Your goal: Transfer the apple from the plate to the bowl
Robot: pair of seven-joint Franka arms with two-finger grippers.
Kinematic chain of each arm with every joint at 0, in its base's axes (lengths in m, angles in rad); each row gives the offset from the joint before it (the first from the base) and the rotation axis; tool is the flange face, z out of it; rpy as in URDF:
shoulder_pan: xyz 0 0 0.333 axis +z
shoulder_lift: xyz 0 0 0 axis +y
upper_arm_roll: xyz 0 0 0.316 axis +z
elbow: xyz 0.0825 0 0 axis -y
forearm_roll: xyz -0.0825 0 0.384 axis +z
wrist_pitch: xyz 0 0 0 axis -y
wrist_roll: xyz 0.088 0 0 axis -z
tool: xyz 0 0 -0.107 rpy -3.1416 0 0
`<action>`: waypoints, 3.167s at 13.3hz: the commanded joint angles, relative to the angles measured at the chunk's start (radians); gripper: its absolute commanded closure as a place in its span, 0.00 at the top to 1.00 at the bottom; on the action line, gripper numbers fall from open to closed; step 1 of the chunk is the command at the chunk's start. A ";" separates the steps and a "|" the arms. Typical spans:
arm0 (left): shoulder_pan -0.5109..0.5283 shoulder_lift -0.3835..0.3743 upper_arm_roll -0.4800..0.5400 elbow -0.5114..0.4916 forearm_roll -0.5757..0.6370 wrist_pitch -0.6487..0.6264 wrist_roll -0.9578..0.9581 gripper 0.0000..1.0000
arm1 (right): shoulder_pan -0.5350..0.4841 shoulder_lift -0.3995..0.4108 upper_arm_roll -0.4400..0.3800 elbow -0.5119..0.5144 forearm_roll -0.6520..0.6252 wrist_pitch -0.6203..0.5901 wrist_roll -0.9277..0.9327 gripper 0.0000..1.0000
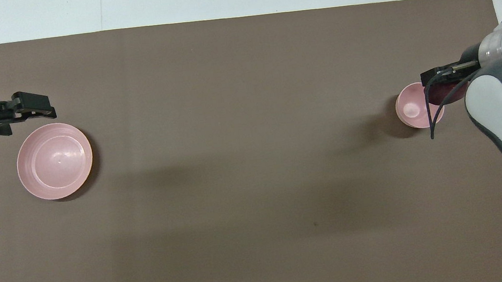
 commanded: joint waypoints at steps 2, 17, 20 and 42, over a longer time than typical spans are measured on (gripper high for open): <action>0.011 0.002 0.005 0.008 0.021 -0.045 0.032 1.00 | -0.002 -0.006 0.005 -0.049 -0.026 0.007 0.023 0.00; -0.003 -0.007 -0.017 0.070 0.051 -0.184 0.102 1.00 | 0.007 0.017 0.008 -0.108 -0.026 0.029 0.060 0.60; 0.009 -0.009 -0.003 0.070 0.051 -0.184 0.105 1.00 | 0.007 0.016 0.007 -0.120 -0.024 0.032 0.065 1.00; 0.011 -0.009 -0.002 0.070 0.051 -0.184 0.105 1.00 | 0.027 -0.433 0.022 0.115 0.120 -0.764 0.315 1.00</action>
